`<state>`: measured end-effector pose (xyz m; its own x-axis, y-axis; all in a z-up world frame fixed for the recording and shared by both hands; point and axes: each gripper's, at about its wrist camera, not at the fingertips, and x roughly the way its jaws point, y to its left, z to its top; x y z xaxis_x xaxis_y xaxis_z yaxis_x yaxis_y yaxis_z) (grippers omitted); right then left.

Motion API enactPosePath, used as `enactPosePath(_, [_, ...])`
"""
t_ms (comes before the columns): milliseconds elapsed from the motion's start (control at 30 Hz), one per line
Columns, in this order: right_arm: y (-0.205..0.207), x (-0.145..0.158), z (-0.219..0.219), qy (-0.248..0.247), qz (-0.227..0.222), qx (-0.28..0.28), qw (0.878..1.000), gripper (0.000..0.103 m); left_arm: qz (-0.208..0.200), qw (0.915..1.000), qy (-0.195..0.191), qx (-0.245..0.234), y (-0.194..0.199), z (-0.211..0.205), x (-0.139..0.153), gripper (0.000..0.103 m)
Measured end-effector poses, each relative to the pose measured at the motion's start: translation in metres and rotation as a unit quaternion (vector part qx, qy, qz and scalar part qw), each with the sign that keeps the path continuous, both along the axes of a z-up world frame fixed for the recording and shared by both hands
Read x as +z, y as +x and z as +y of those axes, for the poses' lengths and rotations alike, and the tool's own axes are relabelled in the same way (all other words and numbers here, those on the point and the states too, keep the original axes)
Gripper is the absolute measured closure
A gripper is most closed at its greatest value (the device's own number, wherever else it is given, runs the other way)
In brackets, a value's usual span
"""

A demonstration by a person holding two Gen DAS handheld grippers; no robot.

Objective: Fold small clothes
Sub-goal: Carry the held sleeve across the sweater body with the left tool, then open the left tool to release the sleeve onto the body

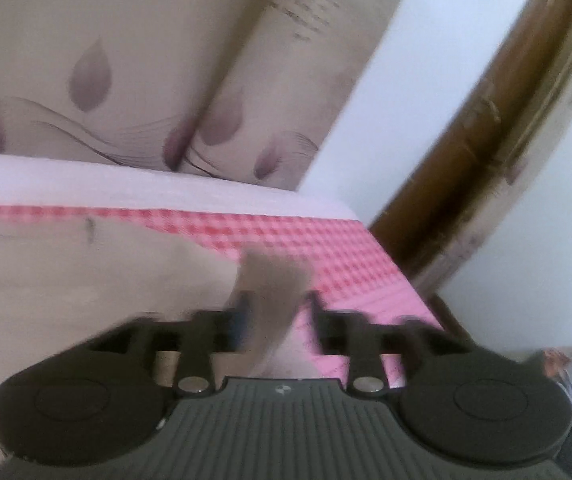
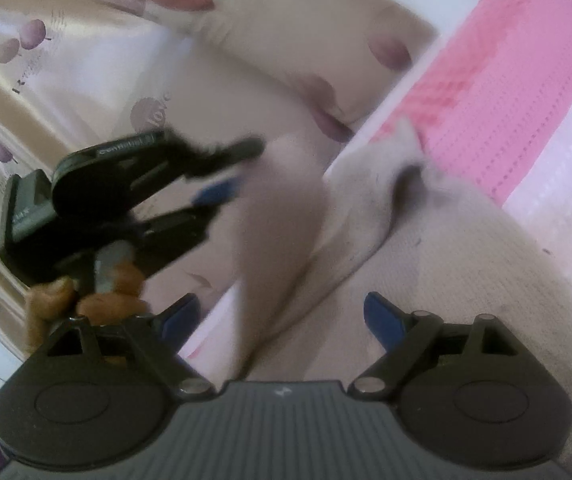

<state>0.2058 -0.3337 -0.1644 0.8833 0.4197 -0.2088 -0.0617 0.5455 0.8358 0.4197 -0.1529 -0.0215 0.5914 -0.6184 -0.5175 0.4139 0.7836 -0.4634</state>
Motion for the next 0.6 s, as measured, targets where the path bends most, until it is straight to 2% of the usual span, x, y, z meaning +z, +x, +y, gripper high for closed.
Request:
enactPosePath(67, [-0.001,0.000,-0.001,0.002,-0.001,0.001,1.000,0.014,-0.033,0.9992,-0.017,0.016,-0.011,0.011,0.004,0.016])
enactPosePath(100, [-0.001,0.000,-0.001,0.003,-0.001,0.002,1.000,0.014,-0.050,0.9982,-0.021,0.024,-0.018,0.018,0.007,0.008])
enactPosePath(167, [-0.002,0.000,-0.002,0.006,-0.001,0.003,1.000,0.014,-0.072,0.9964,-0.026,0.037,-0.028,0.033,0.017,0.003])
enactPosePath(233, [-0.005,0.003,-0.004,0.001,0.006,-0.002,1.000,0.013,-0.083,0.9943,-0.034,0.058,-0.042,0.059,0.019,0.003])
enactPosePath(300, [-0.008,0.014,-0.008,-0.018,0.001,-0.008,1.000,0.012,-0.095,0.9921,-0.015,0.080,-0.061,0.082,0.017,0.002])
enactPosePath(333, [-0.009,0.022,-0.011,-0.041,-0.012,-0.005,0.999,0.012,-0.105,0.9904,0.008,0.090,-0.069,0.093,0.014,0.002])
enactPosePath(367, [-0.009,0.035,-0.013,-0.092,-0.031,-0.006,0.995,0.012,-0.115,0.9875,0.035,0.102,-0.079,0.106,0.006,0.002])
enactPosePath(433, [-0.003,0.057,-0.018,-0.187,-0.055,-0.020,0.981,0.013,-0.123,0.9805,0.082,0.129,-0.095,0.132,-0.014,0.003])
enactPosePath(467, [0.003,0.064,-0.022,-0.214,-0.058,-0.025,0.975,0.013,-0.125,0.9773,0.099,0.140,-0.101,0.144,-0.025,0.003])
enactPosePath(533, [0.022,0.071,-0.034,-0.235,-0.059,-0.017,0.970,0.017,-0.120,0.9707,0.127,0.165,-0.110,0.168,-0.043,0.003])
enactPosePath(600, [0.049,0.072,-0.041,-0.259,-0.034,-0.011,0.965,0.029,-0.104,0.9692,0.119,0.188,-0.112,0.185,-0.060,0.003])
